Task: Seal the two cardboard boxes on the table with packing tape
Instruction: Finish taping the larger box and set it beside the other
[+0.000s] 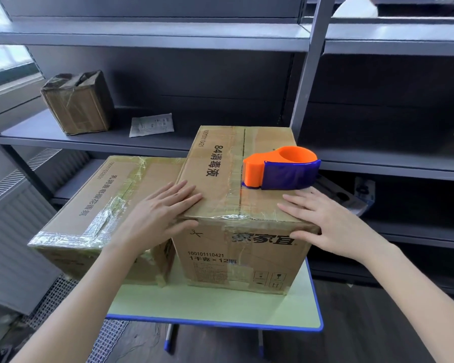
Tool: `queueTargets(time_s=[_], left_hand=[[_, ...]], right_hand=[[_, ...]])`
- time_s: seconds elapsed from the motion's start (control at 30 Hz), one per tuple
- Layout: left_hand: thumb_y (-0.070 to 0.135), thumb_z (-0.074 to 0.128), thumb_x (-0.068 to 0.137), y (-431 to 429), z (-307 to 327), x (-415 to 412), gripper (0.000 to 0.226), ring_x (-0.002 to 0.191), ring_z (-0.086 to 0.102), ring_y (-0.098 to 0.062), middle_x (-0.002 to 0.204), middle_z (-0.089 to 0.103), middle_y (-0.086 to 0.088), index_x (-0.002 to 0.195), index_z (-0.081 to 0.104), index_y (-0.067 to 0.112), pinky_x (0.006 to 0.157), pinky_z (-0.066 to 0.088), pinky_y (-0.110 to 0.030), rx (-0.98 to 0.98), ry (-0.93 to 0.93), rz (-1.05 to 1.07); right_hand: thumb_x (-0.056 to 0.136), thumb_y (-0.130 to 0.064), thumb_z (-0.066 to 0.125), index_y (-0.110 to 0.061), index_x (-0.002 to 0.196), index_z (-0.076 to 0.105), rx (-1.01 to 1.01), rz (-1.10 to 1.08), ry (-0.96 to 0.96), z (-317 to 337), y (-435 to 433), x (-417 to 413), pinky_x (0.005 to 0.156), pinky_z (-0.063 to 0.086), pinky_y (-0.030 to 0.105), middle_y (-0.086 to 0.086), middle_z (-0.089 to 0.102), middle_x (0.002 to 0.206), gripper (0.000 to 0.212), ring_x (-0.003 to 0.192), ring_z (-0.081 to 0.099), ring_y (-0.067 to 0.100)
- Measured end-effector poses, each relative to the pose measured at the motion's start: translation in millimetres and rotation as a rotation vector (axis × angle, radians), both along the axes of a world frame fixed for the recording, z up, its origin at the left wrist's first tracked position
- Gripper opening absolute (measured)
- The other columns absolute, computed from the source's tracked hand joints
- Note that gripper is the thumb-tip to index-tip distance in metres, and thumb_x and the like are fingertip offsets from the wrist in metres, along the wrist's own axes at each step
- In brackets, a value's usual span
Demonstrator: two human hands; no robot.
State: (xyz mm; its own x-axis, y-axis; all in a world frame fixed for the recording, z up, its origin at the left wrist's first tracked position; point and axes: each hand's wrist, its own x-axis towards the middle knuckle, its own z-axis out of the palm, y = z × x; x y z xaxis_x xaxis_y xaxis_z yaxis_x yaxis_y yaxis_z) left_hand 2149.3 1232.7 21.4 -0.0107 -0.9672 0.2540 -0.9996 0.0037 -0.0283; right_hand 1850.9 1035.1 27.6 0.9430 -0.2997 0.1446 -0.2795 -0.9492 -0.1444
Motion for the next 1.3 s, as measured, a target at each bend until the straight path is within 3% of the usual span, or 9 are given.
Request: queueTargets(time_s=[0.13, 0.2, 0.3, 0.57, 0.67, 0.9, 0.97, 1.1, 1.3], left_hand=[[0.069, 0.01, 0.085, -30, 5, -25, 0.076, 0.144, -0.001, -0.014, 0.154, 0.004, 0.004, 0.149, 0.006, 0.027, 0.116, -0.009, -0.031, 0.077, -0.132, -0.03], [0.066, 0.01, 0.086, -38, 2, -32, 0.07, 0.144, -0.004, -0.013, 0.154, -0.002, 0.009, 0.146, -0.004, 0.031, 0.115, -0.012, -0.027, 0.1, -0.13, -0.039], [0.058, 0.012, 0.091, -33, 0, -34, 0.063, 0.144, 0.002, -0.013, 0.154, 0.004, 0.008, 0.146, 0.0, 0.029, 0.117, -0.004, -0.027, 0.083, -0.123, -0.048], [0.054, 0.022, 0.092, -56, 5, -76, 0.077, 0.139, 0.029, -0.022, 0.149, 0.028, -0.016, 0.143, 0.027, -0.004, 0.116, 0.019, -0.032, 0.059, -0.136, -0.089], [0.051, 0.022, 0.093, -56, 2, -78, 0.075, 0.136, 0.033, -0.024, 0.146, 0.032, -0.019, 0.141, 0.031, -0.006, 0.114, 0.027, -0.035, 0.032, -0.153, -0.042], [0.057, -0.006, 0.088, -42, 0, -61, 0.078, 0.143, -0.007, -0.012, 0.156, -0.003, -0.006, 0.148, -0.003, 0.008, 0.116, -0.011, -0.028, 0.104, -0.156, 0.007], [0.059, -0.007, 0.087, -29, 3, -45, 0.083, 0.142, 0.003, -0.015, 0.154, 0.009, -0.008, 0.147, 0.009, 0.005, 0.117, -0.002, -0.035, 0.086, -0.15, 0.055], [0.051, 0.009, 0.096, -20, 1, -40, 0.077, 0.125, 0.049, -0.027, 0.135, 0.051, -0.016, 0.131, 0.049, -0.005, 0.101, 0.043, -0.047, 0.022, -0.093, 0.114], [0.053, 0.026, 0.093, -17, -6, -31, 0.072, 0.13, 0.044, -0.024, 0.138, 0.049, -0.013, 0.132, 0.049, -0.002, 0.109, 0.032, -0.047, -0.015, -0.121, 0.085]], right_hand=[[0.086, -0.062, 0.018, -0.039, 0.141, 0.003, -0.059, 0.024, 0.109, 0, 8, 24, 0.115, 0.009, 0.026, -0.014, 0.012, 0.152, 0.062, 0.143, 0.011, 0.01], [0.092, -0.048, 0.029, -0.036, 0.143, 0.017, -0.098, 0.021, 0.063, -2, 13, 27, 0.111, 0.022, 0.03, -0.012, 0.025, 0.15, 0.053, 0.141, 0.024, 0.017], [0.094, -0.031, 0.047, -0.025, 0.14, 0.038, -0.179, 0.053, -0.016, -5, 15, 23, 0.107, 0.028, 0.034, -0.005, 0.041, 0.144, 0.048, 0.134, 0.039, 0.025], [0.096, -0.046, 0.034, -0.008, 0.148, 0.008, -0.201, 0.05, 0.091, -9, 24, 60, 0.113, 0.003, 0.023, 0.009, 0.012, 0.156, 0.069, 0.143, 0.016, 0.018], [0.096, -0.03, 0.047, -0.008, 0.146, 0.023, -0.241, 0.081, 0.042, -12, 24, 58, 0.113, 0.011, 0.03, 0.011, 0.023, 0.152, 0.059, 0.141, 0.024, 0.022], [0.1, -0.036, 0.028, -0.029, 0.144, 0.002, -0.142, 0.144, 0.073, -9, 18, 57, 0.117, 0.006, 0.026, -0.005, 0.005, 0.155, 0.051, 0.143, 0.001, 0.012], [0.1, -0.035, 0.032, -0.024, 0.145, 0.009, -0.144, 0.109, 0.057, -9, 18, 53, 0.117, 0.012, 0.031, -0.002, 0.012, 0.154, 0.052, 0.143, 0.008, 0.015], [0.096, -0.026, 0.045, -0.018, 0.14, 0.042, -0.153, 0.12, -0.063, -10, 24, 52, 0.109, 0.028, 0.039, 0.0, 0.042, 0.143, 0.045, 0.134, 0.038, 0.024], [0.095, -0.04, 0.037, -0.013, 0.135, 0.048, -0.189, 0.144, -0.057, -4, 22, 51, 0.104, 0.037, 0.042, 0.005, 0.049, 0.138, 0.05, 0.128, 0.045, 0.025]])
